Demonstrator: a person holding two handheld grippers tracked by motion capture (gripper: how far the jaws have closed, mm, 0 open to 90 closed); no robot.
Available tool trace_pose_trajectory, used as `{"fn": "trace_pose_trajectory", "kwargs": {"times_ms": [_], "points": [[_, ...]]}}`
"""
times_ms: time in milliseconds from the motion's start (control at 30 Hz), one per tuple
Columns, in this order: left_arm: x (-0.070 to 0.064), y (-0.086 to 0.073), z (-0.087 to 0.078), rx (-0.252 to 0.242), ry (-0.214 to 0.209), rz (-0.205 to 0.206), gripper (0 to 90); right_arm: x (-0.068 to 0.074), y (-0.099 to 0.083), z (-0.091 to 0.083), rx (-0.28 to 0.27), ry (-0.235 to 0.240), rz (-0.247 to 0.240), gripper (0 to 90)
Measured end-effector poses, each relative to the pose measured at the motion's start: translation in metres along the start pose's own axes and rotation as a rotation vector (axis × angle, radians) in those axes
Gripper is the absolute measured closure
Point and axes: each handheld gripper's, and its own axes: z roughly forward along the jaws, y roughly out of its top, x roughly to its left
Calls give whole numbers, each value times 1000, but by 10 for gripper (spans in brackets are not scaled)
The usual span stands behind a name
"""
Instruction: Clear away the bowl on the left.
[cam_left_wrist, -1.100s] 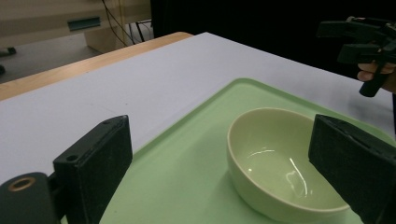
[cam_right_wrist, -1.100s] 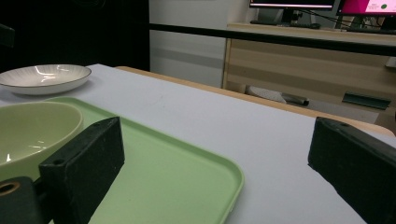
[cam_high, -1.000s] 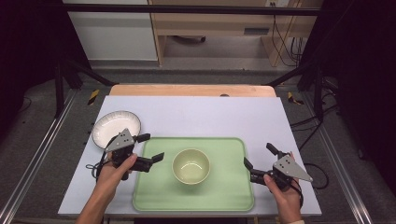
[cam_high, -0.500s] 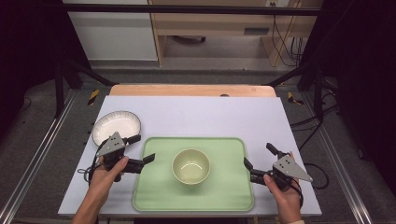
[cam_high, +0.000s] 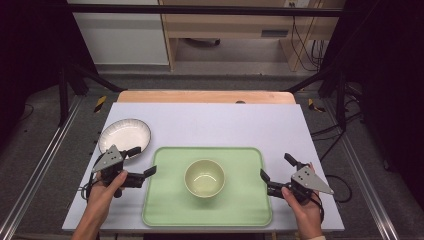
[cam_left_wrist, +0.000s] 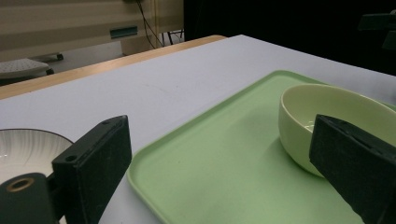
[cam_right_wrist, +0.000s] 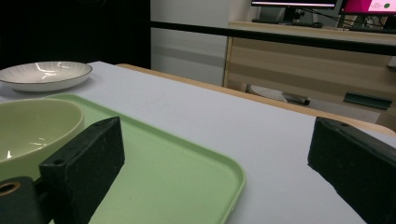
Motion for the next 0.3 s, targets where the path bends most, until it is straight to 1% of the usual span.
{"fn": "trace_pose_trajectory", "kwargs": {"times_ms": [133, 300], "points": [[2, -3, -3, 7, -5, 12, 59, 0, 0, 0, 0, -2, 1, 39], [4, -5, -6, 4, -14, 19, 59, -1, 0, -1, 1, -3, 2, 39]]}}
